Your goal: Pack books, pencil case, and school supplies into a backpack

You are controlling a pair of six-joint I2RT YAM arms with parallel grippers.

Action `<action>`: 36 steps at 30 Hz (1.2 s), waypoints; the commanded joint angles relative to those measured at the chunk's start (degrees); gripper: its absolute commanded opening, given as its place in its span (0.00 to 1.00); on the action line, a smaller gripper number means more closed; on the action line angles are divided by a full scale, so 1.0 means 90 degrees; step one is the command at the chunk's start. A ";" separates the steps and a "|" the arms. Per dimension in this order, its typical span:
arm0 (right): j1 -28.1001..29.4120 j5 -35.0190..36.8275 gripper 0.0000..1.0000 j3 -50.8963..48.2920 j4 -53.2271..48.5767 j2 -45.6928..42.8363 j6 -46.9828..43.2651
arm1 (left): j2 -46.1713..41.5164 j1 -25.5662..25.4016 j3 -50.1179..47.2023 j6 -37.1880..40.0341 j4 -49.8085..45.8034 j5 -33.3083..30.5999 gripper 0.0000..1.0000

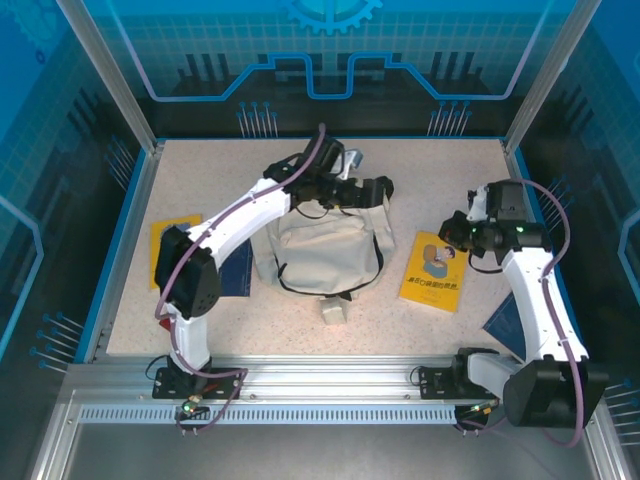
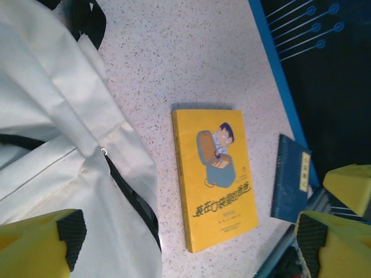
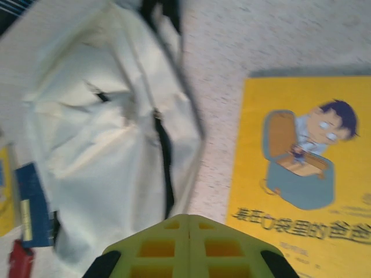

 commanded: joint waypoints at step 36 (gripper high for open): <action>-0.1091 0.1040 0.72 -0.0670 0.0633 0.3540 -0.0297 | 0.2468 -0.1688 0.1452 -0.0919 -0.0138 -0.0290 0.67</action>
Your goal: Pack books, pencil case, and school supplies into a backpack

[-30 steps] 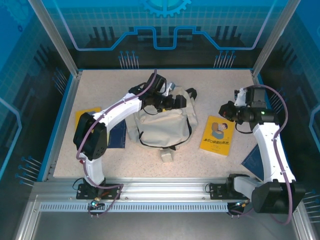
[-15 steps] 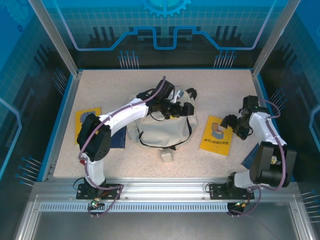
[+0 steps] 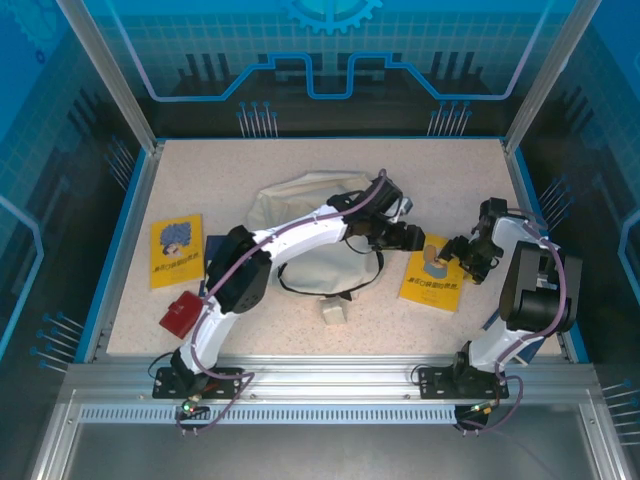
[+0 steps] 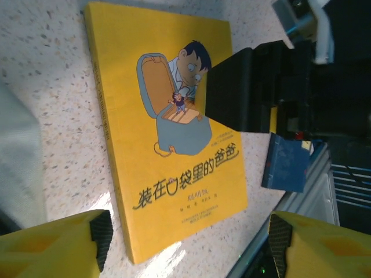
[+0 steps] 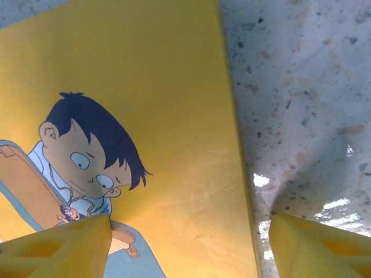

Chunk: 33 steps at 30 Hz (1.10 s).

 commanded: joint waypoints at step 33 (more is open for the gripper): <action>0.1072 -0.0312 0.20 0.0509 -0.0903 -0.0836 -0.0227 | 0.2390 -0.0425 0.1765 0.0454 -0.1739 -0.1389 0.28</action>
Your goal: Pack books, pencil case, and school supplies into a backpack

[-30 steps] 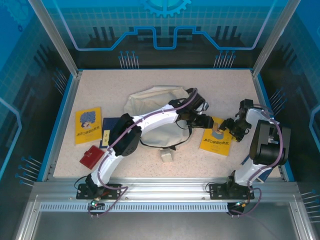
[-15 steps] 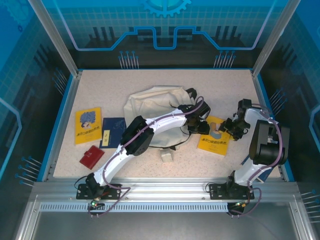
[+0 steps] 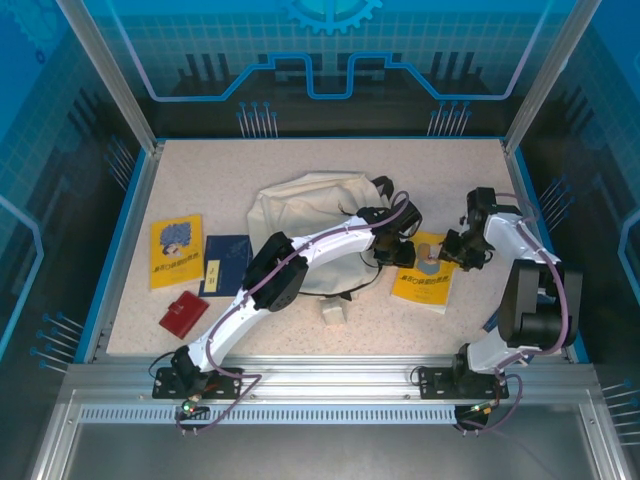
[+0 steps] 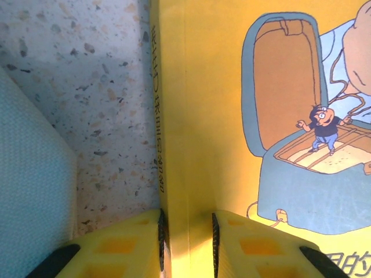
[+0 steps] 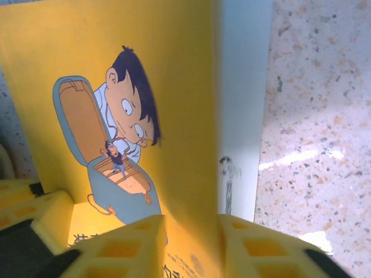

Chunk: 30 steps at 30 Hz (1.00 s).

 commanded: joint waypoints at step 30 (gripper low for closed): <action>0.0287 -0.3078 0.00 0.1320 -0.0071 -0.2572 0.0086 | -0.4466 0.2266 -0.4045 -0.0109 0.2406 0.2919 0.99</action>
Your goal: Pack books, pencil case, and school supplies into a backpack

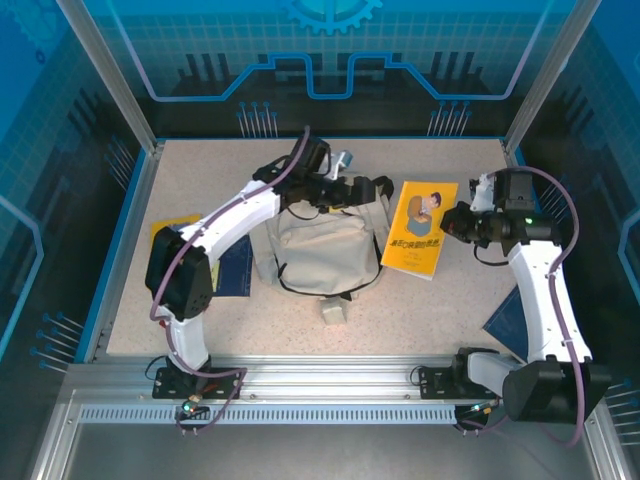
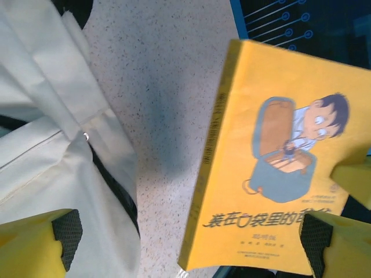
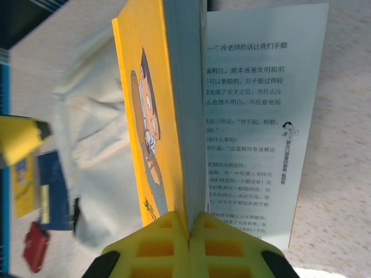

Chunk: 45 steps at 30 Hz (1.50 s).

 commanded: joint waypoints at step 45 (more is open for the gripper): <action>0.2105 -0.1439 1.00 -0.2359 0.5735 -0.0181 0.4602 | -0.2495 0.1161 -0.3150 -0.3390 0.4276 -0.1005 0.08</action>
